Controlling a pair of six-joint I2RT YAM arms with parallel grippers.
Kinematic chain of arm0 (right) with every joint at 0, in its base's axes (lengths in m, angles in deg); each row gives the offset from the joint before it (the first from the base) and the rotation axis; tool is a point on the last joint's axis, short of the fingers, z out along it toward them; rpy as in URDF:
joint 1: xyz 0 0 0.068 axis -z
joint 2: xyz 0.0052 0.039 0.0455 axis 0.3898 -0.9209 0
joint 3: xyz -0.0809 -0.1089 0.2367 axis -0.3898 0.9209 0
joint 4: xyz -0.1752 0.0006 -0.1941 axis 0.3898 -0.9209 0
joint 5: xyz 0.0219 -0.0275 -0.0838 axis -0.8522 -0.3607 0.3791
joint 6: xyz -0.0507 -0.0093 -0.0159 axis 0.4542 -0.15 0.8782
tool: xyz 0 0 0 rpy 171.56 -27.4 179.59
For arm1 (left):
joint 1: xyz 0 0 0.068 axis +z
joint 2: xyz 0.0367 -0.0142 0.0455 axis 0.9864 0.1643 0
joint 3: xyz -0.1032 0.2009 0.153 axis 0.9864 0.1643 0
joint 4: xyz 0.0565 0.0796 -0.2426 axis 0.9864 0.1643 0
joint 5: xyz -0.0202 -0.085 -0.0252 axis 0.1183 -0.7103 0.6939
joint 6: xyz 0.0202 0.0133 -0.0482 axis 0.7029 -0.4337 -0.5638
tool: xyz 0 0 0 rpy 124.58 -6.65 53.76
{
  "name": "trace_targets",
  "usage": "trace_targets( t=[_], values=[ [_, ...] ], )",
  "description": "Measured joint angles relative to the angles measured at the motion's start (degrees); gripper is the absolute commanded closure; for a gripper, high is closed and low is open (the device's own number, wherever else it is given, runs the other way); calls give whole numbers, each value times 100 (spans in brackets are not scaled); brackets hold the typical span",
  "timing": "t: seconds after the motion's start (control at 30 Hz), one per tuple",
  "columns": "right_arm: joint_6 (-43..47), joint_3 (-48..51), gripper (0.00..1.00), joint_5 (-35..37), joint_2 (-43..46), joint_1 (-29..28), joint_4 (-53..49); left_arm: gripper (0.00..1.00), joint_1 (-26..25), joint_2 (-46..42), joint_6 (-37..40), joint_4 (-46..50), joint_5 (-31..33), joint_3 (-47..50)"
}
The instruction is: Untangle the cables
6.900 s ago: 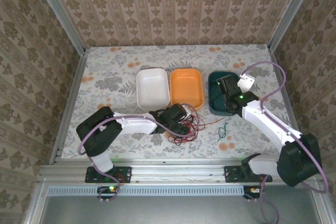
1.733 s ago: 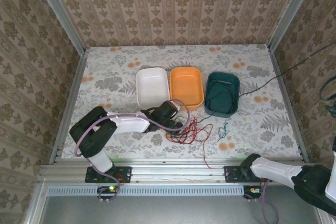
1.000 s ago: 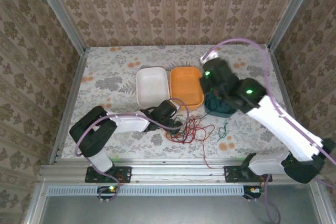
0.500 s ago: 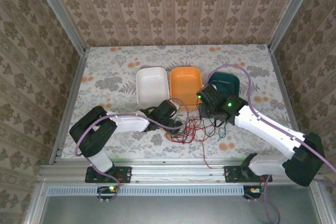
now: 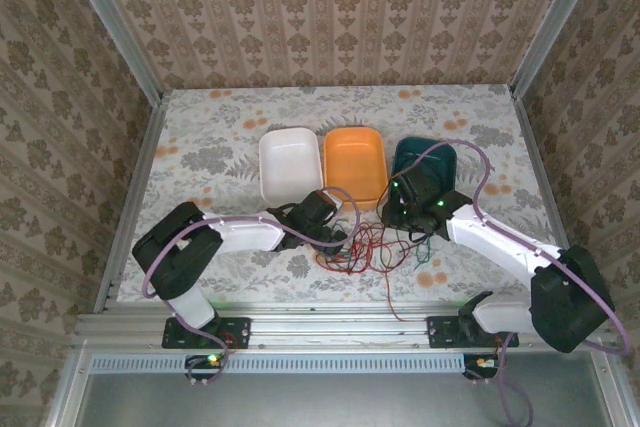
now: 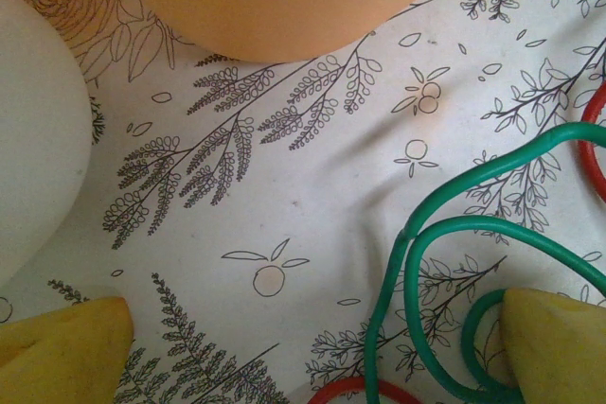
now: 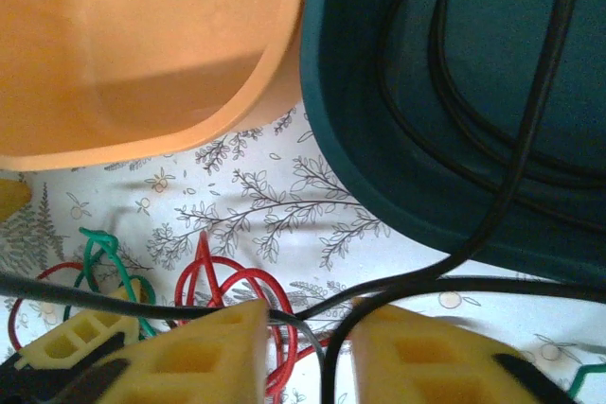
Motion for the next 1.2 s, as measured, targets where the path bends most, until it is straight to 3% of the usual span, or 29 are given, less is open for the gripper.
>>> trace_targets(
  t=[0.67,1.0,1.2],
  values=[
    [-138,247,60,-393,-496,304,452,0,0,0,0,2,0,0],
    [-181,468,52,-522,-420,367,590,0,0,0,2,2,0,0],
    [-177,463,53,-560,-839,367,673,0,0,0,2,7,2,0]
  ],
)
